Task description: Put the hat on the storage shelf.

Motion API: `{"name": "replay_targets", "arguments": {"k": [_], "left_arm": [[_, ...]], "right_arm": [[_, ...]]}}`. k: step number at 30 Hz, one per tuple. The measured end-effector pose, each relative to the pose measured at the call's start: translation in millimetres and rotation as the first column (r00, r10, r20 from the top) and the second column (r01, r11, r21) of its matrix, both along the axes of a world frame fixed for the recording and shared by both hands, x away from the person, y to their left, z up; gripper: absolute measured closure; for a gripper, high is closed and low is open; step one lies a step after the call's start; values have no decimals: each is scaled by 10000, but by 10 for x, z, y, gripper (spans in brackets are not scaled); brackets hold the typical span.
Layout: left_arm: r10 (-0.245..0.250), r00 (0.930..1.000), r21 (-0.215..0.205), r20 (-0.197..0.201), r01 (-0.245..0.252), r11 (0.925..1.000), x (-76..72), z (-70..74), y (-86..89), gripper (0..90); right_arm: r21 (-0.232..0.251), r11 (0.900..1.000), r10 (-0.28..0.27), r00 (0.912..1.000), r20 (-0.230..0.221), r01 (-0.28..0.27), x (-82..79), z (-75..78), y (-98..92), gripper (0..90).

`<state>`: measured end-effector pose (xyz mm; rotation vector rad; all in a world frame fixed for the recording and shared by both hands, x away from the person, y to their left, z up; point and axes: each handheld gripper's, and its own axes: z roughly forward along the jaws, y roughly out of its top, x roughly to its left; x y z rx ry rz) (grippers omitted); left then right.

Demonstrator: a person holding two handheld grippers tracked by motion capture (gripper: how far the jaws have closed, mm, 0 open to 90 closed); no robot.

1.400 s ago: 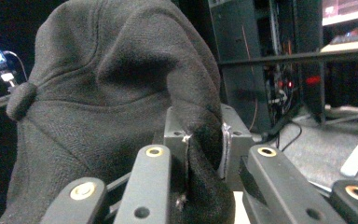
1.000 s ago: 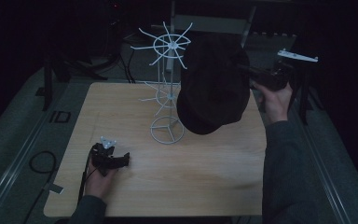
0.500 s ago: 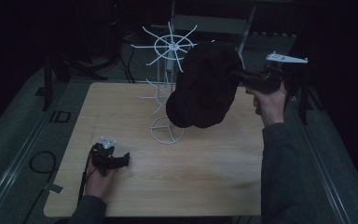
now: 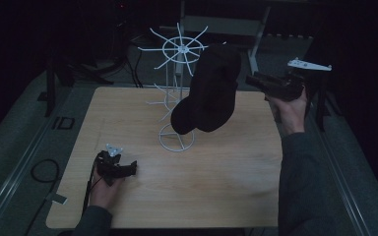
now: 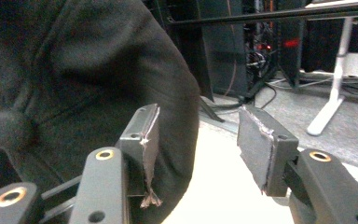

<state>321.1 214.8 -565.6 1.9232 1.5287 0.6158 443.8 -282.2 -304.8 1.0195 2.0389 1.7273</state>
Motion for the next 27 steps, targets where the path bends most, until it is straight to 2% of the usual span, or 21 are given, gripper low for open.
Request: {"name": "replay_targets", "arguments": {"k": [4,10,15,19,27], "left_arm": [[5,10000,0,-1,-5,10000,0,0,0,89],[-4,10000,3,-5,4,10000,0,1,0,89],[-7,10000,8,-7,7,10000,0,1,0,90],[4,10000,7,4,-4,10000,0,0,-1,90],[10,10000,5,-4,-10,10000,0,0,-2,90]], "right_arm": [[-462,9988,-174,9998,18,174,-2,-44,-7,502],[-1434,9884,-549,9980,-329,496,4,-137,30,737],[-1716,9830,-766,9951,-626,648,6,-207,40,870],[-2037,9762,-918,9930,-745,749,3,-270,51,896],[-2208,9722,-1054,9878,-1143,782,-3,-431,31,898]]}}
